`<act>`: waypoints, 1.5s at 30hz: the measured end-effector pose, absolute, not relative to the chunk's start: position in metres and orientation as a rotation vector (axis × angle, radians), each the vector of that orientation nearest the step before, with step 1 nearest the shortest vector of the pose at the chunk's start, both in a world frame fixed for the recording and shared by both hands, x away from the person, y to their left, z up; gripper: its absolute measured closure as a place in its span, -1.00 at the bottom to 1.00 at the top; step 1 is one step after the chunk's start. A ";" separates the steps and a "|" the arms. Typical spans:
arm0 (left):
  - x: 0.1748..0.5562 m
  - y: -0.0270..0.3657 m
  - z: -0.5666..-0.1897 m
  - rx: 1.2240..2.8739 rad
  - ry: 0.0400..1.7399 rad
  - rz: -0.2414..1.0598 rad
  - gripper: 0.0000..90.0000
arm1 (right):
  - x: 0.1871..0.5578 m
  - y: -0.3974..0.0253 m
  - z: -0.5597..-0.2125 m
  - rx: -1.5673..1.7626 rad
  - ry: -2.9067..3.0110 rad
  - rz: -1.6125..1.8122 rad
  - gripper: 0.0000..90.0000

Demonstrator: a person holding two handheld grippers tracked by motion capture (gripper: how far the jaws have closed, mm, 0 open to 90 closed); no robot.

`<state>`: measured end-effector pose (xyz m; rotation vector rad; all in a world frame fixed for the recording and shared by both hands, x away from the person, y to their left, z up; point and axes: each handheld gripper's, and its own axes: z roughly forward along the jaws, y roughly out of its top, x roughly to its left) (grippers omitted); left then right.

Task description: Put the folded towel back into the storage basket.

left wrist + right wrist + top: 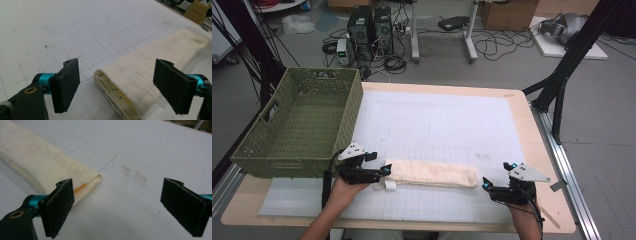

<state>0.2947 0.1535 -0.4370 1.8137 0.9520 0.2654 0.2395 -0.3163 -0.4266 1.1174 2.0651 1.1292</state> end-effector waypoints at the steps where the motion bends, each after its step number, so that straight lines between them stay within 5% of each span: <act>1: 0.295 0.153 -0.437 1.820 0.953 0.263 -0.51 | 0.240 -0.316 -0.427 1.112 2.065 1.129 -0.75; 17: 0.293 0.144 -0.449 1.996 0.998 0.240 -0.20 | 0.241 -0.314 -0.429 1.109 2.092 1.129 -0.75; 20: 0.288 0.137 -0.446 2.060 0.995 0.322 -0.13 | 0.241 -0.313 -0.430 1.111 2.098 1.130 -0.75; 32: 0.271 0.120 -0.446 2.096 0.971 0.384 -0.12 | 0.242 -0.313 -0.430 1.106 2.109 1.126 -0.75; 36: 0.265 0.116 -0.446 2.099 0.934 0.380 0.25 | 0.242 -0.312 -0.431 1.106 2.116 1.123 -0.75; 45: 0.266 0.119 -0.445 2.062 0.920 0.312 0.74 | 0.243 -0.311 -0.431 1.100 2.127 1.122 -0.75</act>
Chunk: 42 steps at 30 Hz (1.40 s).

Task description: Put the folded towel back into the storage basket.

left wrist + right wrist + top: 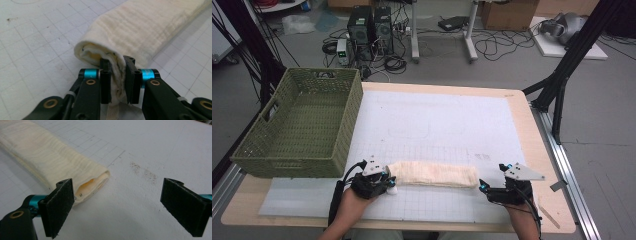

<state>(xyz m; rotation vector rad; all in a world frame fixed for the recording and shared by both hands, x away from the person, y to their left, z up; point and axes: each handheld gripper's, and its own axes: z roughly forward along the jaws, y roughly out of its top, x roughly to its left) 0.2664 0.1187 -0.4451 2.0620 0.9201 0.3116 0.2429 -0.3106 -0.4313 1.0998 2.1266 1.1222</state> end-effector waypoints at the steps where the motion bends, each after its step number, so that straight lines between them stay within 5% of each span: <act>1: 0.268 0.121 -0.444 2.037 0.931 0.296 0.75 | 0.243 -0.311 -0.431 1.104 2.127 1.123 -0.75; 18: 0.273 0.135 -0.438 1.907 0.948 0.248 0.71 | 0.256 -0.288 -0.439 1.154 2.206 1.102 -0.74; 22: 0.274 0.135 -0.439 1.911 0.952 0.250 0.71 | 0.257 -0.284 -0.440 1.137 2.251 1.093 -0.35; 28: 0.274 0.136 -0.439 1.917 0.953 0.259 0.71 | 0.255 -0.278 -0.442 1.098 2.304 1.103 -0.03; 42: 0.275 0.136 -0.441 1.935 0.958 0.263 0.68 | 0.253 -0.274 -0.450 1.132 2.356 1.130 0.04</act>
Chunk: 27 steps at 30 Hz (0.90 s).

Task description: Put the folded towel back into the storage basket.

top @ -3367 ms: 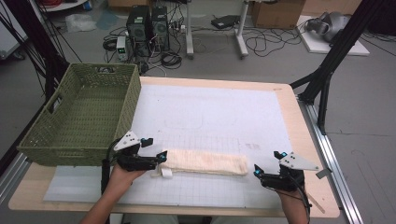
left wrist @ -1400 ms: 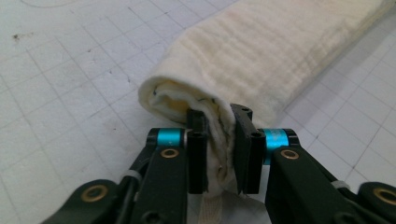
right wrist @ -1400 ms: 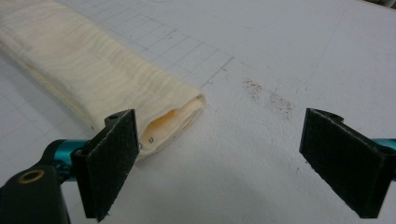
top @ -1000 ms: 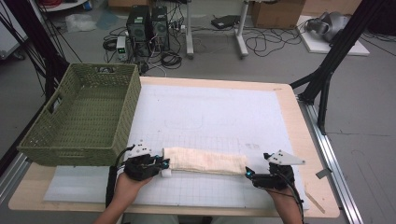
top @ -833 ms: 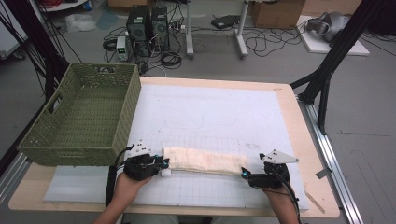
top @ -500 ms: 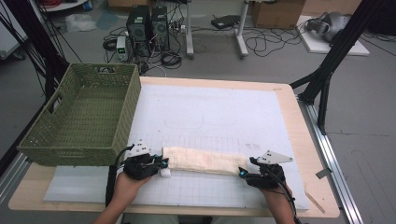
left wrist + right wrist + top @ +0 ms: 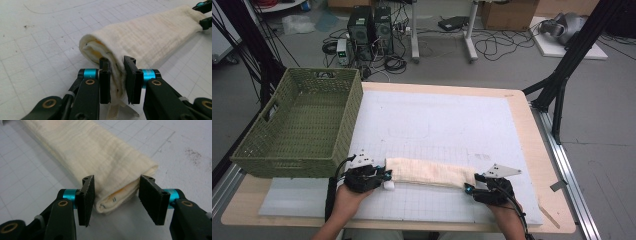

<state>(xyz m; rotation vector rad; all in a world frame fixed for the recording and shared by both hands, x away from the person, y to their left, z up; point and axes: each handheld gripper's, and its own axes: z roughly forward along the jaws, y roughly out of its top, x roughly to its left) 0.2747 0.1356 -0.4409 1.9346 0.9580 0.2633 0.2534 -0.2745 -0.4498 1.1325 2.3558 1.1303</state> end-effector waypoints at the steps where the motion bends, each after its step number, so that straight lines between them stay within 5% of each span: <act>1: 0.275 0.136 -0.441 1.938 0.957 0.262 0.68 | 0.253 -0.275 -0.450 1.146 2.350 1.138 0.06; 8: 0.276 0.135 -0.444 1.950 0.964 0.262 0.68 | 0.252 -0.273 -0.451 1.173 2.327 1.144 0.24; 12: 0.277 0.135 -0.444 1.946 0.968 0.262 0.68 | 0.248 -0.267 -0.450 1.123 2.350 1.151 0.66; 27: 0.278 0.135 -0.446 1.945 0.974 0.260 0.67 | 0.247 -0.266 -0.450 0.998 2.373 1.134 0.61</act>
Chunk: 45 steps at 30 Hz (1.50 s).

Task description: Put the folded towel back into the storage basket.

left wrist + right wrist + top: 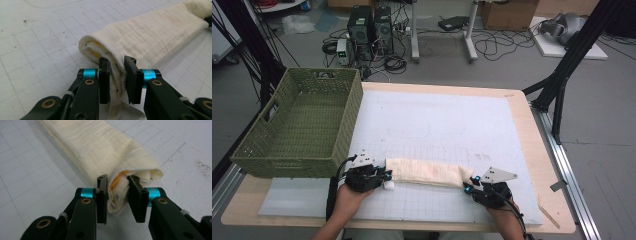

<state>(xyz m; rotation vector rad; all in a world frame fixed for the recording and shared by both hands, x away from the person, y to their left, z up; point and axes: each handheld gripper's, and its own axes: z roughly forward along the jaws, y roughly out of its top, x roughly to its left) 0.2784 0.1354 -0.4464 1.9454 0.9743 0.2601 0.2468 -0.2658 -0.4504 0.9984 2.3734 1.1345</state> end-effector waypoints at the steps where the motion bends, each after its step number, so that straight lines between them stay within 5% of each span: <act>1: 0.278 0.135 -0.446 1.945 0.974 0.260 0.67 | 0.247 -0.267 -0.451 1.020 2.377 1.151 0.67; 20: 0.276 0.141 -0.432 1.879 0.948 0.264 0.72 | 0.251 -0.277 -0.432 1.138 2.268 1.289 0.76; 45: 0.272 0.188 -0.361 1.687 0.809 0.410 0.74 | 0.287 -0.253 -0.372 0.918 2.185 1.453 0.75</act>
